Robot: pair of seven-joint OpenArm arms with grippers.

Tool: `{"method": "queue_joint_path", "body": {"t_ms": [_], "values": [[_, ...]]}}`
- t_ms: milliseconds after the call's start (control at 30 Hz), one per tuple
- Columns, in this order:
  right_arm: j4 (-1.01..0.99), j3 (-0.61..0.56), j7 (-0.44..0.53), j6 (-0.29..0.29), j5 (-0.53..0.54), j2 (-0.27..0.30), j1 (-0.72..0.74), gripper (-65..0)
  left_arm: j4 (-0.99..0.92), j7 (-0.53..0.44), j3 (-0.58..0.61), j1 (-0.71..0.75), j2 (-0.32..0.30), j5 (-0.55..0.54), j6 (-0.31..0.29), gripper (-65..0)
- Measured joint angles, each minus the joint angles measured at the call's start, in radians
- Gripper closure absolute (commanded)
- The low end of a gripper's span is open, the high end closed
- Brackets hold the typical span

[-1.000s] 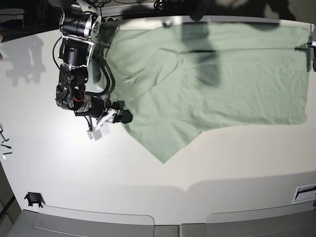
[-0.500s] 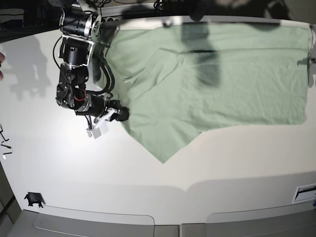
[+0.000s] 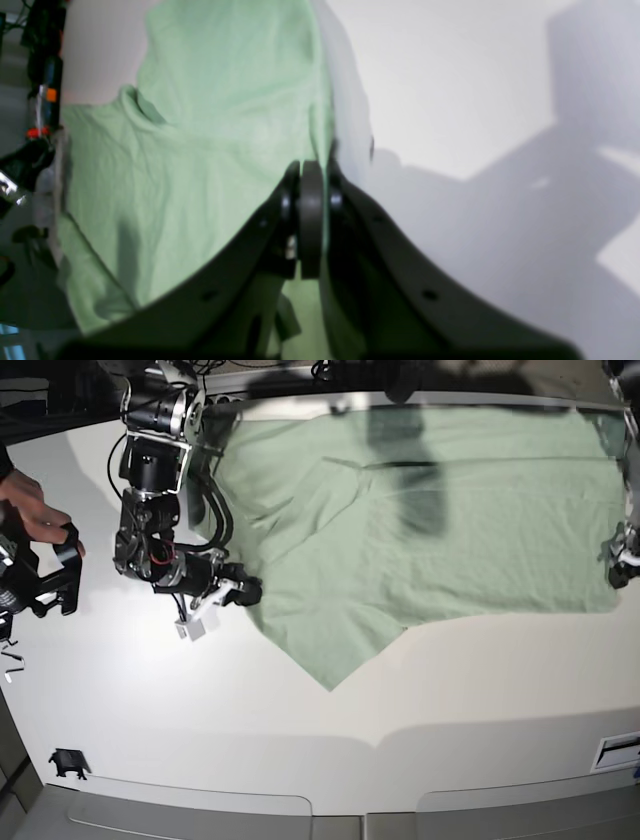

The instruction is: Fold the T-shirt properly

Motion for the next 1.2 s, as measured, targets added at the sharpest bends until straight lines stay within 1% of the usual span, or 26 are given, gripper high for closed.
{"method": "queue_joint_path", "body": {"t_ms": [133, 267, 333, 367, 433, 500, 600, 767, 933, 1000, 1133, 1200], "values": [[0.0, 0.0, 0.0, 0.0, 0.0, 0.0, 0.0, 0.0, -0.151, -0.042, 0.07, -0.153, 0.0, 0.064, 0.002, -37.1], [0.0, 0.0, 0.0, 0.0, 0.001, 0.0, -0.002, 0.0, -0.24, -0.042, 0.137, -0.252, -0.002, 0.062, 0.003, -36.9], [0.0, 0.0, 0.0, 0.0, 0.0, 0.0, -0.002, 0.0, -0.258, -0.042, 0.167, -0.278, 0.0, 0.073, 0.015, -36.9], [0.0, 0.0, 0.0, 0.0, 0.0, 0.0, -0.002, 0.0, -0.259, -0.043, 0.179, -0.283, 0.005, 0.087, 0.033, -36.9], [0.0, 0.0, 0.0, 0.0, 0.0, 0.0, -0.002, 0.0, -0.259, -0.064, 0.193, -0.283, 0.021, 0.138, 0.036, -36.9], [0.0, 0.0, 0.0, 0.0, 0.0, 0.0, -0.002, 0.0, -0.261, -0.064, 0.198, -0.28, 0.045, 0.173, 0.038, -36.9], [0.0, 0.0, 0.0, 0.0, 0.001, 0.0, -0.002, 0.0, -0.261, -0.071, 0.2, -0.28, 0.06, 0.164, 0.039, -36.4], [0.0, 0.0, -0.004, 0.0, 0.002, 0.0, -0.002, 0.0, -0.261, -0.072, 0.2, -0.28, 0.066, 0.164, 0.039, -24.9], [0.0, 0.0, -0.005, 0.0, 0.003, 0.0, -0.002, 0.0, -0.261, -0.068, 0.2, -0.28, 0.061, 0.164, 0.038, -15.3], [0.0, 0.0, -0.005, 0.0, 0.003, 0.0, -0.002, 0.0, -0.261, -0.065, 0.2, -0.279, 0.055, 0.133, 0.038, -11.1], [0.0, 0.0, -0.005, 0.0, 0.003, 0.0, -0.002, 0.0, -0.261, -0.064, 0.2, -0.278, 0.034, 0.076, 0.039, -0.4], [0.0, 0.0, -0.005, 0.0, 0.003, 0.0, -0.002, 0.0, -0.261, -0.065, 0.2, -0.278, 0.025, 0.063, 0.039, 0.0]]}}
